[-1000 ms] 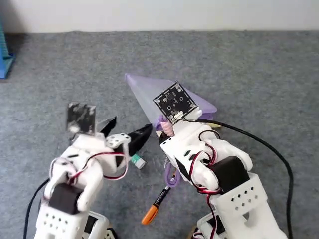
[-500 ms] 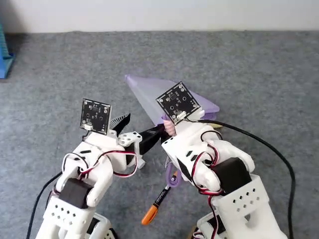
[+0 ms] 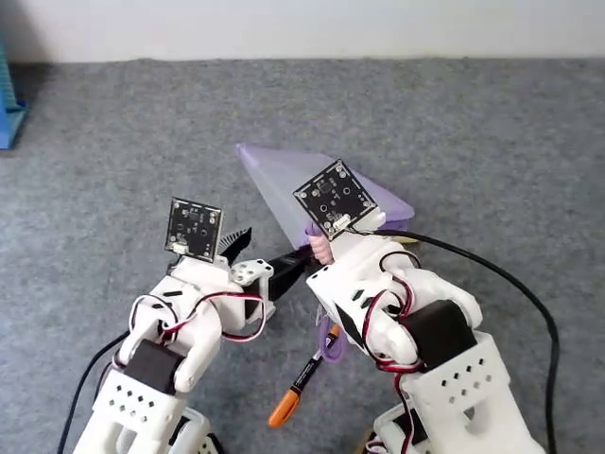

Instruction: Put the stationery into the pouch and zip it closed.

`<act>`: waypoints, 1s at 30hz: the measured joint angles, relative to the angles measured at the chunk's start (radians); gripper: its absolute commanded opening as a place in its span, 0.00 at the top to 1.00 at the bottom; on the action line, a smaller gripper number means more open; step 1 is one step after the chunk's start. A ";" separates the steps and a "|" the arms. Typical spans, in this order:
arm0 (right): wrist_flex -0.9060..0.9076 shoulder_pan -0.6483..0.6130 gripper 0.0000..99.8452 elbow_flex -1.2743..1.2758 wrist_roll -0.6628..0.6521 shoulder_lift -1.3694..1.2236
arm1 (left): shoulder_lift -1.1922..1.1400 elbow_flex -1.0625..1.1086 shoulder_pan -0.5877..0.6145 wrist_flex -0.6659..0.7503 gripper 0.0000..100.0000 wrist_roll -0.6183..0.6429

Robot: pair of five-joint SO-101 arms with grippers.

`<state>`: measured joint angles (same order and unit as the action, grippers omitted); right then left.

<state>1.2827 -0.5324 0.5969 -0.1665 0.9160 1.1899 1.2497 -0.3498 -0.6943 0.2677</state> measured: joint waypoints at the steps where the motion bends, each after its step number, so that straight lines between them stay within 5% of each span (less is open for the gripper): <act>1: 0.002 0.000 0.99 0.000 0.000 0.000 | 0.000 0.000 -0.002 0.005 0.79 -0.003; 11: 0.063 -0.003 0.99 0.000 -0.005 0.041 | 0.000 0.000 -0.005 0.043 0.98 -0.041; 18: 0.106 0.034 0.99 0.000 -0.005 0.106 | 0.000 0.000 -0.005 0.037 0.99 -0.107; 30: 0.106 0.325 0.99 0.000 -0.006 0.201 | 0.000 -0.140 0.049 -0.342 0.99 -0.106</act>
<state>1.3886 -0.2071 0.5969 -0.1726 1.1170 1.1899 1.1101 -0.3007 -1.0365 0.1619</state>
